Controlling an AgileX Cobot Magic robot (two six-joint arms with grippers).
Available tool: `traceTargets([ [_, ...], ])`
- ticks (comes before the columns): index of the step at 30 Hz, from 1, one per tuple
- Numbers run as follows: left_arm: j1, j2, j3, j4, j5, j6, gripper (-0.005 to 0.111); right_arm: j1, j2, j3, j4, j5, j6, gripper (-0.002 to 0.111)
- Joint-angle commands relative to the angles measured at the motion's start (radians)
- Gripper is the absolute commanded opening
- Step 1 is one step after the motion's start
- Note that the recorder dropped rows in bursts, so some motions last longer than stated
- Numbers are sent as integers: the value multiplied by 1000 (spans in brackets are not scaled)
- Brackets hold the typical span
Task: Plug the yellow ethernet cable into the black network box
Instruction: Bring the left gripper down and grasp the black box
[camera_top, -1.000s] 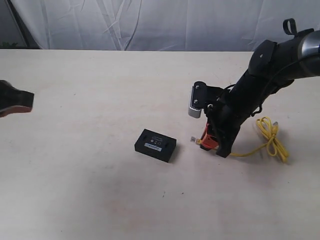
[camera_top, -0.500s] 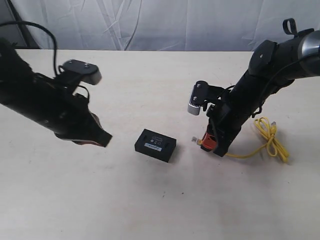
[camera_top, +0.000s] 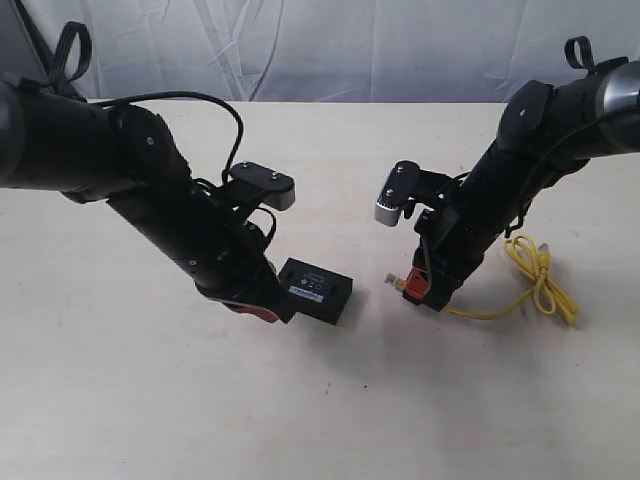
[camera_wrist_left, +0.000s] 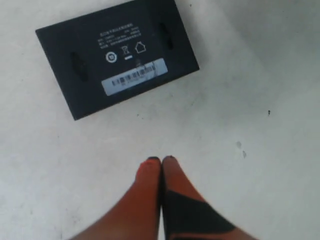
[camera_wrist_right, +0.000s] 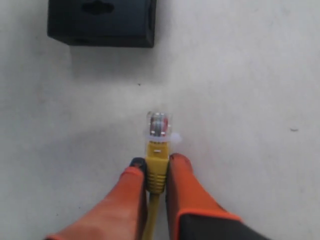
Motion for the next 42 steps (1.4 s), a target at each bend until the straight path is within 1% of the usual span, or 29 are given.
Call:
traceTargets([
  [1, -4, 54, -39, -11, -5, -4, 0, -6, -13, 4, -28, -11, 13, -1],
  [10, -4, 132, -103, 14, -9, -14, 0, -6, -13, 4, -26, -16, 13, -1],
  [17, 1, 157, -106, 58, -17, -16, 0, -6, -13, 4, -26, -16, 13, -1],
  [23, 1, 174, -109, 69, -105, -33, 0, -6, -13, 4, -22, -16, 13, -1],
  [27, 7, 174, -130, 106, -114, -38, 0, -6, -13, 4, -22, -16, 13, -1],
  [39, 10, 203, -136, 101, -233, -38, 0, -6, -13, 4, 7, -13, 13, -1],
  [42, 10, 203, -158, 97, -256, -38, 0, -4, -13, 4, 9, 27, 11, -1],
])
